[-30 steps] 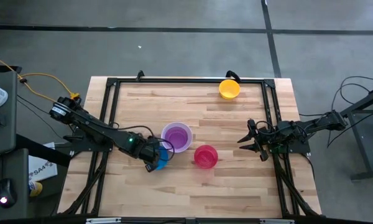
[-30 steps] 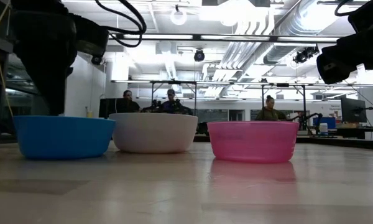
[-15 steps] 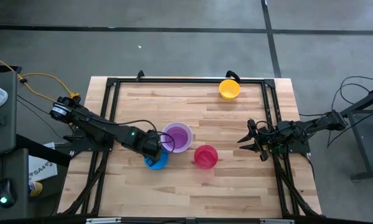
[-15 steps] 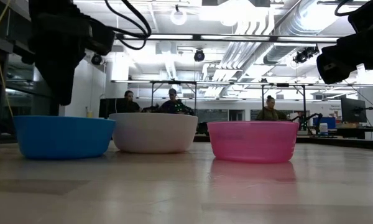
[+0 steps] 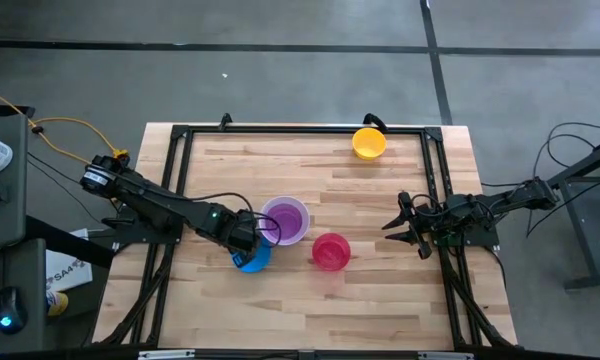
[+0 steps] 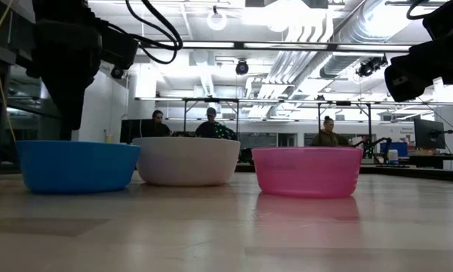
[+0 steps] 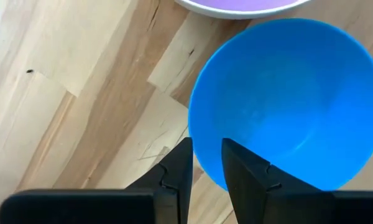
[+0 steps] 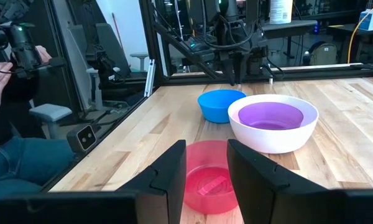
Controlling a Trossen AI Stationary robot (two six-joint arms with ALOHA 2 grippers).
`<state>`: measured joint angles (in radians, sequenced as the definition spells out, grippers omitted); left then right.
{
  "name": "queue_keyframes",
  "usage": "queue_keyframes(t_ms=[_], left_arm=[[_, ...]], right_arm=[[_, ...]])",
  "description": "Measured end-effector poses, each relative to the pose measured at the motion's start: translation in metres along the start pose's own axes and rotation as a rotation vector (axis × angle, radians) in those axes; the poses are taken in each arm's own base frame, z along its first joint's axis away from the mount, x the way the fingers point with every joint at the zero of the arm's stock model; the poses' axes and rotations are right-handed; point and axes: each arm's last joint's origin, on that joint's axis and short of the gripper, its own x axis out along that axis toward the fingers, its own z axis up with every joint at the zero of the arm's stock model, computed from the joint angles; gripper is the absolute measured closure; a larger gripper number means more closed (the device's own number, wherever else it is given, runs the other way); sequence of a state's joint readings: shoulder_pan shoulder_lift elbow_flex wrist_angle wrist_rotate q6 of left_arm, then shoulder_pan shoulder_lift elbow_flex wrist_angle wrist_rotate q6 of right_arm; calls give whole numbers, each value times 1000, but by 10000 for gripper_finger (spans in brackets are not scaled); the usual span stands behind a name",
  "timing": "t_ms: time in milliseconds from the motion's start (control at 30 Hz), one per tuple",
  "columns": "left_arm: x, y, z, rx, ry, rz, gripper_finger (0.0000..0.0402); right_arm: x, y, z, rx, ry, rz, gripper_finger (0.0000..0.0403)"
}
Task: Nest bowls inside each other
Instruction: Stack the blue bowl on top of the violet bowl
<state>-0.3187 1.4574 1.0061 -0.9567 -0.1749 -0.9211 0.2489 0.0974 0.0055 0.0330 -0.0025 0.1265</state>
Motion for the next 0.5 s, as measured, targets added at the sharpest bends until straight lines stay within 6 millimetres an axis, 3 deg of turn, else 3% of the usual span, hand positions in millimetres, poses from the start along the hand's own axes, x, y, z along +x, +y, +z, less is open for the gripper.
queue_keyframes(t_ms=[133,500], left_arm=[[10,2,-4,0,8,-2,317],[12,3,-5,2,12,3,317]], right_arm=[[0,0,0,0,0,0,293],[0,0,0,0,0,0,293]])
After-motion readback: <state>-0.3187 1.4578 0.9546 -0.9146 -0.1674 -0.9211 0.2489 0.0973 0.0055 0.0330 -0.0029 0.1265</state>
